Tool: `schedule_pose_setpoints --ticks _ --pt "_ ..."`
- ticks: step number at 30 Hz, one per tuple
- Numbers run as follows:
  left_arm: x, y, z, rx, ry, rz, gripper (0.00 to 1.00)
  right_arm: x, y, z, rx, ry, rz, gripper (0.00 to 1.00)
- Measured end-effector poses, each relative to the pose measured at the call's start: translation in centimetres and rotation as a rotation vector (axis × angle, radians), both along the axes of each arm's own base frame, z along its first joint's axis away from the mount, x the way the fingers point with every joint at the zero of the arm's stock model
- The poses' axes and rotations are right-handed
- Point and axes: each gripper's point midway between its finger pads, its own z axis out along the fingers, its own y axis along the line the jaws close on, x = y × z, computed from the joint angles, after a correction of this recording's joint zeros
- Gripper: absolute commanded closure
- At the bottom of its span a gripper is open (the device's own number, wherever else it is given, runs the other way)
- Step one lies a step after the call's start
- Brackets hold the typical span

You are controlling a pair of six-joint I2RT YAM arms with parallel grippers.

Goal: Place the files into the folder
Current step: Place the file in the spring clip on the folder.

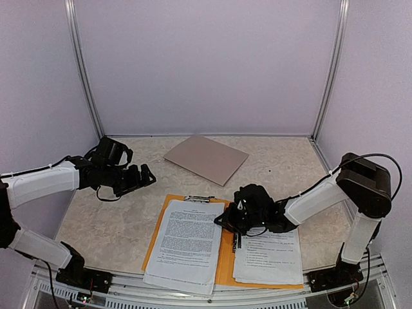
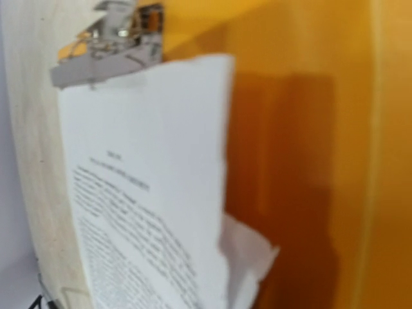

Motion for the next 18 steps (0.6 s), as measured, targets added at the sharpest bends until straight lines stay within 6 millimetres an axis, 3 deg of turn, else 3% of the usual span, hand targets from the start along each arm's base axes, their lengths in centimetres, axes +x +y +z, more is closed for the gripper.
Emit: schedule_pose_setpoints --ticks 14,18 --pt "0.19 -0.11 -0.09 0.000 0.000 -0.001 0.01 0.55 -0.10 0.18 -0.018 -0.032 -0.004 0.92" --pt "0.19 -0.11 -0.09 0.000 -0.001 -0.001 0.01 0.76 0.01 0.08 -0.023 -0.039 -0.002 0.84"
